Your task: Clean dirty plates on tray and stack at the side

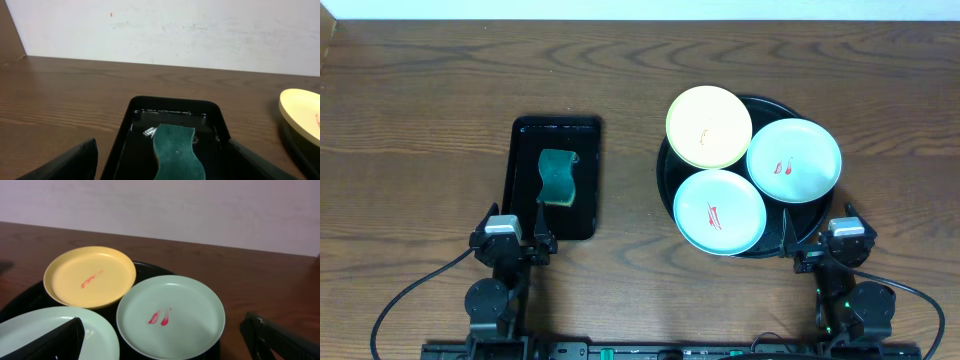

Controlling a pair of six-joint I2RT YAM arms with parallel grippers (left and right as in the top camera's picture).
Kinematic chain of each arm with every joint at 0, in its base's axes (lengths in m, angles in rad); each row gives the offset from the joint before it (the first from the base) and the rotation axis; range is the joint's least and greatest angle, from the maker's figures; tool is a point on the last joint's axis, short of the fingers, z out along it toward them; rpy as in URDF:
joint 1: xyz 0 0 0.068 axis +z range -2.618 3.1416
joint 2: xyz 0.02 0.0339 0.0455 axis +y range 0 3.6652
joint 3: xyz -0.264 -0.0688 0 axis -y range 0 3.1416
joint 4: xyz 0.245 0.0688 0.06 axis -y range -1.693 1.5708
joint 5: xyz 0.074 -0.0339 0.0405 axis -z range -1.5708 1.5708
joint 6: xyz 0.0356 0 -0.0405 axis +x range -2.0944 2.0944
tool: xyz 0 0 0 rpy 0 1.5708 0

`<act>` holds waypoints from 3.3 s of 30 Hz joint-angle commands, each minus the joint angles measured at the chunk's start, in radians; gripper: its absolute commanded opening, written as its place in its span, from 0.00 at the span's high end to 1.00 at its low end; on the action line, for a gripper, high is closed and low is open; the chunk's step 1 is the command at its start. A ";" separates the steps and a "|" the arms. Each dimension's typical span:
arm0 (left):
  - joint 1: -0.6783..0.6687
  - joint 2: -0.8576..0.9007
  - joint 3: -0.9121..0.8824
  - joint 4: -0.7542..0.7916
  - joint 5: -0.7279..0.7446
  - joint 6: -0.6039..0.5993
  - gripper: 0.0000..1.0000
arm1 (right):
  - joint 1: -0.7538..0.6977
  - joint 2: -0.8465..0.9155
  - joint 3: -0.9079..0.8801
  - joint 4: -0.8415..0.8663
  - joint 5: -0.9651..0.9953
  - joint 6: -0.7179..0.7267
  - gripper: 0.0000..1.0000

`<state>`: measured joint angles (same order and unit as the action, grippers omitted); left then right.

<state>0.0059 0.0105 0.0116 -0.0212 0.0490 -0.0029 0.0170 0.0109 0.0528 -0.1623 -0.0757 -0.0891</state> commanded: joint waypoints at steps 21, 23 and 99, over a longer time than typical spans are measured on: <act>0.006 0.486 0.547 -0.533 0.030 -0.133 0.19 | 0.011 0.418 0.394 -0.286 -0.019 0.113 0.01; 0.006 0.552 0.620 -0.587 0.034 -0.133 0.19 | 0.011 0.506 0.463 -0.344 -0.026 0.122 0.01; -0.056 1.780 1.096 -0.546 0.037 -0.077 0.56 | 0.011 1.259 0.727 -0.635 -0.161 0.223 0.31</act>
<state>-0.0479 1.7641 1.1080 -0.5732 0.1005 -0.0814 0.0170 1.2690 0.7601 -0.7963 -0.2417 0.1272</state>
